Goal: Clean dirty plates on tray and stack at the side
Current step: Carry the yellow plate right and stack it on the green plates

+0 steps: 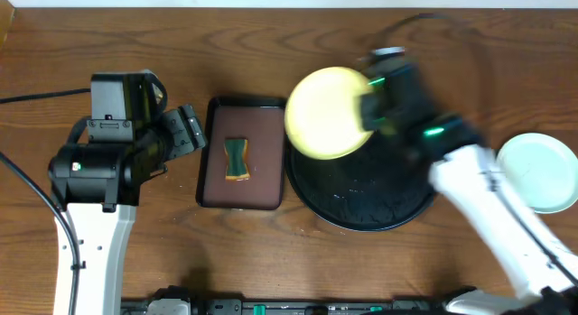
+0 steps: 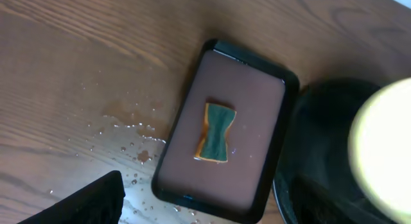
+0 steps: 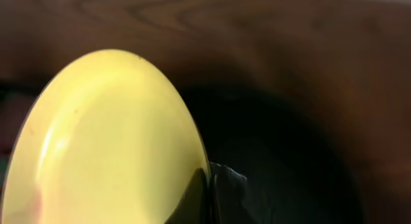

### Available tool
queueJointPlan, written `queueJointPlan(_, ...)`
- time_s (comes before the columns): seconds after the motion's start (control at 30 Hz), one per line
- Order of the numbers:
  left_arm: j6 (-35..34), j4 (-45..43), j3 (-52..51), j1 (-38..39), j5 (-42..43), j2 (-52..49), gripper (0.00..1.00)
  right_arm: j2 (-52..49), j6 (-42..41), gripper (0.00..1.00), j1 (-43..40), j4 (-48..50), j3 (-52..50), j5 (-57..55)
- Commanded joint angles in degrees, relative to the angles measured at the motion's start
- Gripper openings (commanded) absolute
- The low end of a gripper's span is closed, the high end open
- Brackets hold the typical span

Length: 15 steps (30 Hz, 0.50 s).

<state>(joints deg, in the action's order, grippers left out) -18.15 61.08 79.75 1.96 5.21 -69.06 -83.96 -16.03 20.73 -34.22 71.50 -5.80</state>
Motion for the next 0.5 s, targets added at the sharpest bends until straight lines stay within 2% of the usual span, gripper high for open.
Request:
queueJointPlan(0.0, 0.13, -0.02, 0.48, -0.24, -0.72, 0.04, 0.83, 2.93, -6.47, 0.01, -16.37, -4.92, 0.5, 19.1)
queueJointPlan(0.23, 0.13, -0.02, 0.48, -0.24, -0.72, 0.04, 0.83, 0.07, -5.95, 0.01, -45.27, -15.82, 0.33, 20.83)
queueJointPlan(0.3, 0.13, -0.02, 0.48, -0.24, -0.72, 0.04, 0.83, -1.05, -5.51, 0.01, -50.84, -16.92, 0.31, 20.83)
queueJointPlan(0.33, 0.13, -0.02, 0.48, -0.24, -0.72, 0.04, 0.83, -2.32, -4.9, 0.01, -56.63, -17.05, 0.26, 20.52)
queueJointPlan(0.47, 0.13, -0.02, 0.48, -0.24, -0.72, 0.04, 0.83, -5.29, -6.05, 0.01, -66.42, -17.59, 0.26, 14.1)
